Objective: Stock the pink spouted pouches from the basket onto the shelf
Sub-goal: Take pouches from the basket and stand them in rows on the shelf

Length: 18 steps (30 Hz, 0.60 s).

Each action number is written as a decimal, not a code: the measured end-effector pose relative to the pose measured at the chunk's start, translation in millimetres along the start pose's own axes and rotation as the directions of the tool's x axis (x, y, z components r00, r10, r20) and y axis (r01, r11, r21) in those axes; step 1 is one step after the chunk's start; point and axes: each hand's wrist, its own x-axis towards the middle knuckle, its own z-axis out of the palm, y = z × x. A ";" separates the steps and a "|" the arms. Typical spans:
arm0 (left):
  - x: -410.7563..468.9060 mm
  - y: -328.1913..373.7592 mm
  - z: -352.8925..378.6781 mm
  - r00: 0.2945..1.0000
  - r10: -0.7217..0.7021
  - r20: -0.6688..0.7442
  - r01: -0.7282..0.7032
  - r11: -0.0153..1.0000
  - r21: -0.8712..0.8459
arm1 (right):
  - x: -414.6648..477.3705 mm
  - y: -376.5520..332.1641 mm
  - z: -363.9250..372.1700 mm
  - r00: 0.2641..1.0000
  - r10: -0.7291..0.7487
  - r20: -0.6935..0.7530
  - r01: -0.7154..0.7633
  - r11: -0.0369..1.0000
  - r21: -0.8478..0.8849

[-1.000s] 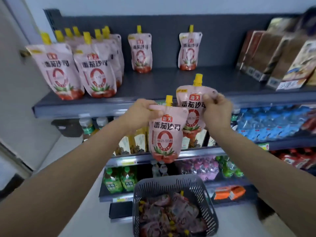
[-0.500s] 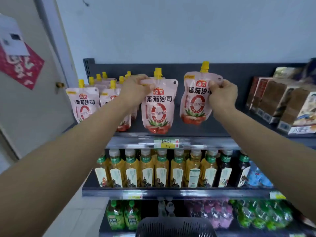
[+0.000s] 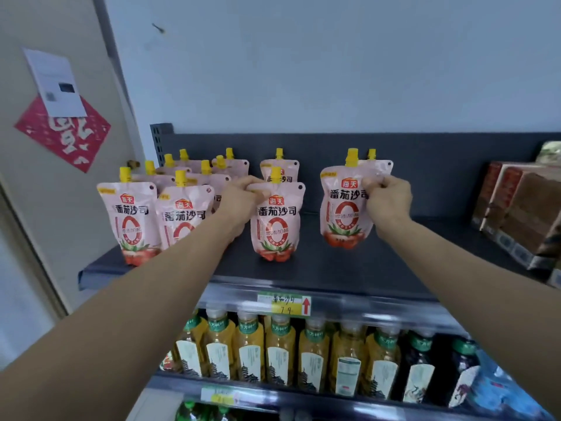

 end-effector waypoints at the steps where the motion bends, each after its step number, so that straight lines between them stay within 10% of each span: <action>1: 3.2 -3.8 -1.3 1.000 -0.018 -0.002 0.018 0.999 -0.031 | 3.8 3.9 4.7 1.000 0.016 0.010 -0.016 1.000 0.006; 10: 4.1 -39.9 -2.5 0.949 -0.256 0.181 0.238 0.964 0.116 | 34.8 34.0 34.6 0.994 0.096 0.052 -0.099 0.994 0.052; 18: 34.1 -55.9 12.1 0.966 -0.222 0.135 0.219 0.975 0.037 | 35.8 68.0 35.4 0.926 0.102 0.364 -0.127 0.991 0.047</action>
